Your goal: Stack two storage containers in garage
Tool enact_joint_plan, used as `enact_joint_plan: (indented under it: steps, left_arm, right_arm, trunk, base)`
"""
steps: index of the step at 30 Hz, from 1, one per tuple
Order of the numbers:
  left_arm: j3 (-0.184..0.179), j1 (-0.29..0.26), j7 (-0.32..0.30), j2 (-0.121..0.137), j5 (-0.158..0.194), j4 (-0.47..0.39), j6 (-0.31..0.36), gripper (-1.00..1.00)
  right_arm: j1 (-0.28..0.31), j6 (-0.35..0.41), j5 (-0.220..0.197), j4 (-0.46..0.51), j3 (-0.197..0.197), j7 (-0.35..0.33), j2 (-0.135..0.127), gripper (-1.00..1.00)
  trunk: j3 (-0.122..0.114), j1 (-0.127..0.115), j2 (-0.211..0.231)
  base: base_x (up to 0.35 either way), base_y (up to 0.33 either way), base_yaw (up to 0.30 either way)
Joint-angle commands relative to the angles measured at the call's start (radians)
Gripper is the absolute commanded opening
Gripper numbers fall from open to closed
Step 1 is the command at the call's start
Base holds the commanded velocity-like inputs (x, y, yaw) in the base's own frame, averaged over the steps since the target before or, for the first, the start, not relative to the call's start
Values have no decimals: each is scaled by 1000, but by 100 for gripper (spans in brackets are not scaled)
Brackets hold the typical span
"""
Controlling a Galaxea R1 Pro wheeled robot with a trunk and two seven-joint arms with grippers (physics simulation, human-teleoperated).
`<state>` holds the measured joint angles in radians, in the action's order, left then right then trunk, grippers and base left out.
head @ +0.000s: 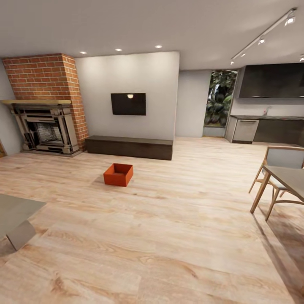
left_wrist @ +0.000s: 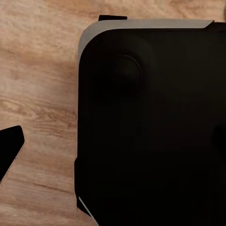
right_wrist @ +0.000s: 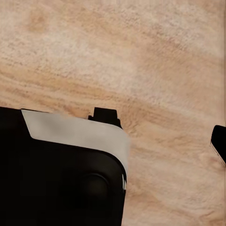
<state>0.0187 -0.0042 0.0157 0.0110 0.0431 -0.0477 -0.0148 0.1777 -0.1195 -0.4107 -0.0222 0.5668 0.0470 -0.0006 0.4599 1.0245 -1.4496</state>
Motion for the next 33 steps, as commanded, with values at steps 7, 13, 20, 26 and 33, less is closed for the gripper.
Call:
enact_joint_plan:
  steps: [7, 13, 20, 26, 33]
  left_arm:
    - [1, 0, 1, 0, 4, 0, -2, 100]
    - [1, 0, 1, 1, 4, 0, -1, 100]
    - [1, 0, 1, 1, 4, 0, -2, 100]
    - [1, 0, 1, 1, 4, 0, -2, 100]
    - [1, 0, 1, 1, 4, 0, -2, 100]
  right_arm:
    - [1, -5, -8, -2, 8, 1, 0, 100]
    - [1, -5, -8, -2, 8, 1, 0, 100]
    - [0, -5, -8, -2, 8, 1, 0, 100]
    - [0, -5, -8, -2, 8, 1, 0, 100]
    - [0, -5, -8, -2, 8, 1, 0, 100]
  trunk:
    - [1, 1, 0]
    - [1, 1, 0]
    - [1, 1, 0]
    - [1, 1, 0]
    - [1, 1, 0]
  base:
    - [323, 0, 0]
    - [323, 0, 0]
    - [323, 0, 0]
    - [323, 0, 0]
    - [323, 0, 0]
